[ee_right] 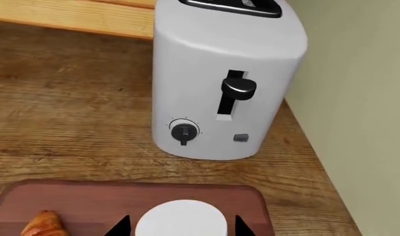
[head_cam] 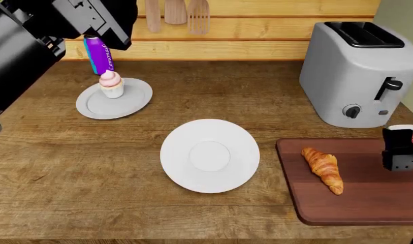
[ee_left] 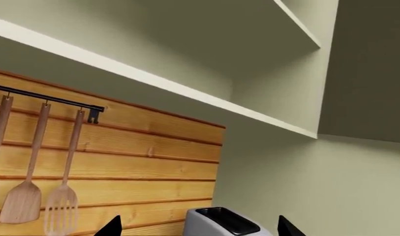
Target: From the different types of pastries on the counter, select a croissant and place it on the cutting board. Then retrieve a jar of jam from the cabinet and place it alongside the croissant on the cutting board.
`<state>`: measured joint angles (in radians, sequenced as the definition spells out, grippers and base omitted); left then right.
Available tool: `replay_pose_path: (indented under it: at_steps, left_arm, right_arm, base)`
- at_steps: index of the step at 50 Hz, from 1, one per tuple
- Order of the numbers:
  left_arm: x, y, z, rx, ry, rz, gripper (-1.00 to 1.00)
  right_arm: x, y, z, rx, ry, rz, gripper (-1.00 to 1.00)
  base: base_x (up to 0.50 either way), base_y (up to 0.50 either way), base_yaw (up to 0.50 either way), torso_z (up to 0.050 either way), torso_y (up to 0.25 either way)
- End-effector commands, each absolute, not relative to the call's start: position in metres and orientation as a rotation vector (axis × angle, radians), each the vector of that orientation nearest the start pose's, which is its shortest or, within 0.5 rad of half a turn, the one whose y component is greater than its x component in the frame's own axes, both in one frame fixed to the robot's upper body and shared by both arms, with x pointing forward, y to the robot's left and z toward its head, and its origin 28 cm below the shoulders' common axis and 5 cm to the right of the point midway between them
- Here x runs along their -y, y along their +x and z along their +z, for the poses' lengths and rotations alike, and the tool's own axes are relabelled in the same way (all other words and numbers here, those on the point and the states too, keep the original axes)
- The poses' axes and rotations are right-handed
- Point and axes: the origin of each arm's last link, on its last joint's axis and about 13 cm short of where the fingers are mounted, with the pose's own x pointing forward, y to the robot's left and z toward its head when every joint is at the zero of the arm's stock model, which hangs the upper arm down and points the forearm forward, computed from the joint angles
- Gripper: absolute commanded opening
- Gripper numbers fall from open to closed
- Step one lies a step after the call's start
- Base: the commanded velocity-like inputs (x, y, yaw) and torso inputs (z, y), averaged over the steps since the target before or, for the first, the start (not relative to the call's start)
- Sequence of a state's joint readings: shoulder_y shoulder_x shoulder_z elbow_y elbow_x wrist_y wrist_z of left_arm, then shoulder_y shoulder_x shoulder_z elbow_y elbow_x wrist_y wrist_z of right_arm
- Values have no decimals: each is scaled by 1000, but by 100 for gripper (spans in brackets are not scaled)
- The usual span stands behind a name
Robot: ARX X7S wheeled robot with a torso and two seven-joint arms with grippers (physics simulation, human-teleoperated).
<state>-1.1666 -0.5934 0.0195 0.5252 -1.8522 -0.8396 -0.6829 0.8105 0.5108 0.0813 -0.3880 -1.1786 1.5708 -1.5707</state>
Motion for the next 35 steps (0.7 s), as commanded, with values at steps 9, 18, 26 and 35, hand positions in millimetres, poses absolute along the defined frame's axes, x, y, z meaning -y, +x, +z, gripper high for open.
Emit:
replay_pose_path:
  at_steps: [9, 18, 26, 35]
  left_arm:
    - [-233, 202, 351, 327, -337, -665, 100]
    - [-233, 200, 351, 327, -338, -663, 100]
    - [-234, 201, 350, 326, -339, -663, 100]
    - [-233, 200, 351, 328, -338, -663, 100]
  right_arm:
    - [265, 198, 251, -420, -137, -112, -100]
    - [258, 202, 245, -438, -125, -107, -100]
    - [261, 202, 245, -446, -121, -107, 100]
    - [264, 201, 246, -442, -118, -106, 100]
  base:
    - [0, 0, 0, 0, 1]
    - [0, 0, 0, 0, 0]
    - [0, 0, 0, 1, 0]
    - [0, 0, 0, 0, 0]
